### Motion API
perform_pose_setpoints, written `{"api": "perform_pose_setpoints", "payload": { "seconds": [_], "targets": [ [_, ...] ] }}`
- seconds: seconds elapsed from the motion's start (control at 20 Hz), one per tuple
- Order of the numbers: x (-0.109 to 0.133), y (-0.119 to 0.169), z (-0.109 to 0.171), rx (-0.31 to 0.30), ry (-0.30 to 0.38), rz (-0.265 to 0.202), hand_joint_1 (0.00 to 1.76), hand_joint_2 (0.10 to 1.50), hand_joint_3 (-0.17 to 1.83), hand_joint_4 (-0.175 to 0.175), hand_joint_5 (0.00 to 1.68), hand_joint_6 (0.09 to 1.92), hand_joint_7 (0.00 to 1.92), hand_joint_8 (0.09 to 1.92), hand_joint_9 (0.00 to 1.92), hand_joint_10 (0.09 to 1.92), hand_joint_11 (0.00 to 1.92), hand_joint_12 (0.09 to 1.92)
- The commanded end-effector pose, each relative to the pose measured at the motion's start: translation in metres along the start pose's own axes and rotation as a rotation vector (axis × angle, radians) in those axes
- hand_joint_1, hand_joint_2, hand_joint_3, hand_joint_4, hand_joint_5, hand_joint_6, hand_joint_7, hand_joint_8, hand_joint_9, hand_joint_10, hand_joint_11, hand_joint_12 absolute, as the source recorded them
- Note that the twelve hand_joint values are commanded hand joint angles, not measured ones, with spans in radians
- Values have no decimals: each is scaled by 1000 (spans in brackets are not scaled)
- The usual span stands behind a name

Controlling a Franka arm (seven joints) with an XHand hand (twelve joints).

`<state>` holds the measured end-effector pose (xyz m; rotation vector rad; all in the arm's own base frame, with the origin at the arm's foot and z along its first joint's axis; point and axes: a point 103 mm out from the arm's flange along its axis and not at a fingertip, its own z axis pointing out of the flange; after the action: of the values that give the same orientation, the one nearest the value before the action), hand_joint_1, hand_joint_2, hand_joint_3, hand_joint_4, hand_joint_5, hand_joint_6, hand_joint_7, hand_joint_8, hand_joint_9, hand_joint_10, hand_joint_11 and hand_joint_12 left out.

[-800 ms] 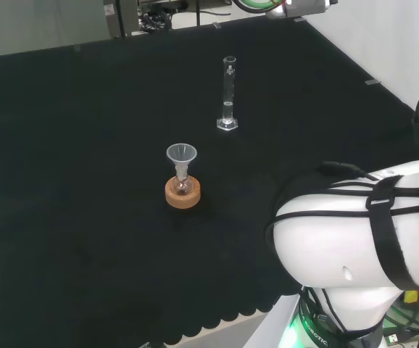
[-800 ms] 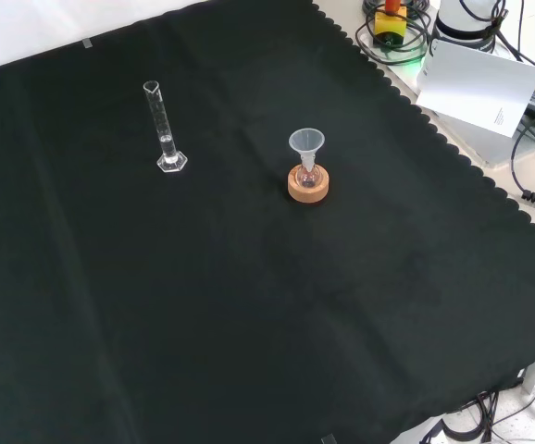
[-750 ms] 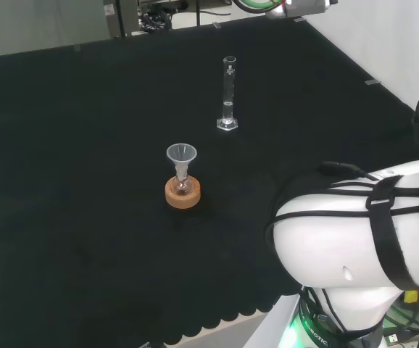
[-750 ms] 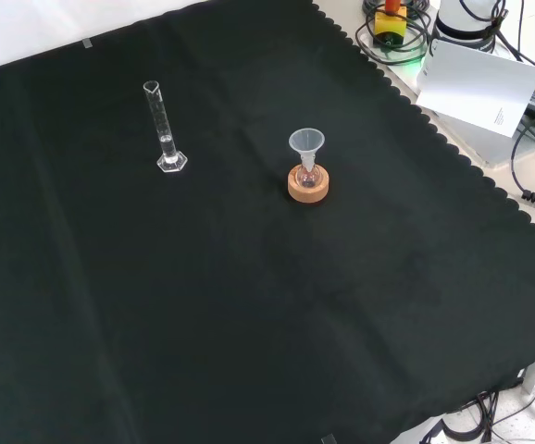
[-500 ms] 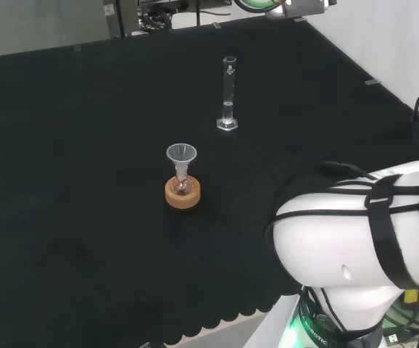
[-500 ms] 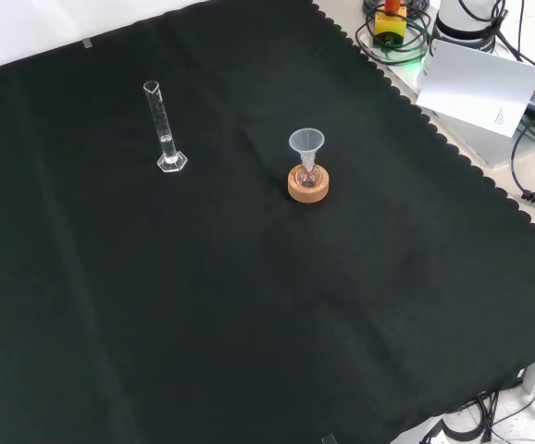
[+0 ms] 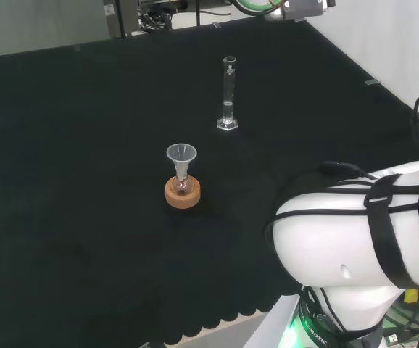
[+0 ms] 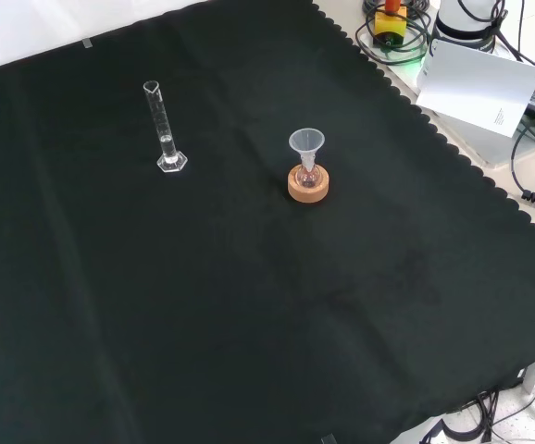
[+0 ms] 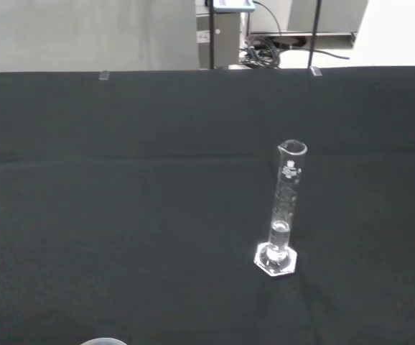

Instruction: Pick up the graduated cylinder.

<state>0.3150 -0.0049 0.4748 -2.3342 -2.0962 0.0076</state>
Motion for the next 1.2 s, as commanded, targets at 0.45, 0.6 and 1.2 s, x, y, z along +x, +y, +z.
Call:
{"api": "perform_pose_setpoints", "payload": {
  "seconds": [0.45, 0.6, 1.2],
  "targets": [
    [-48, 63, 78, 6, 35, 42, 163, 1336, -15, -22, 205, 87, 25, 498, 305, 336, 34, 1370],
    [-67, 92, 95, -5, 60, 28, 219, 1314, -29, -25, 213, 87, 34, 527, 233, 549, 49, 1376],
    [-97, 183, 170, 31, 181, -7, 362, 1232, -79, -35, 231, 87, 80, 572, 258, 647, 98, 1377]
  ]
}}
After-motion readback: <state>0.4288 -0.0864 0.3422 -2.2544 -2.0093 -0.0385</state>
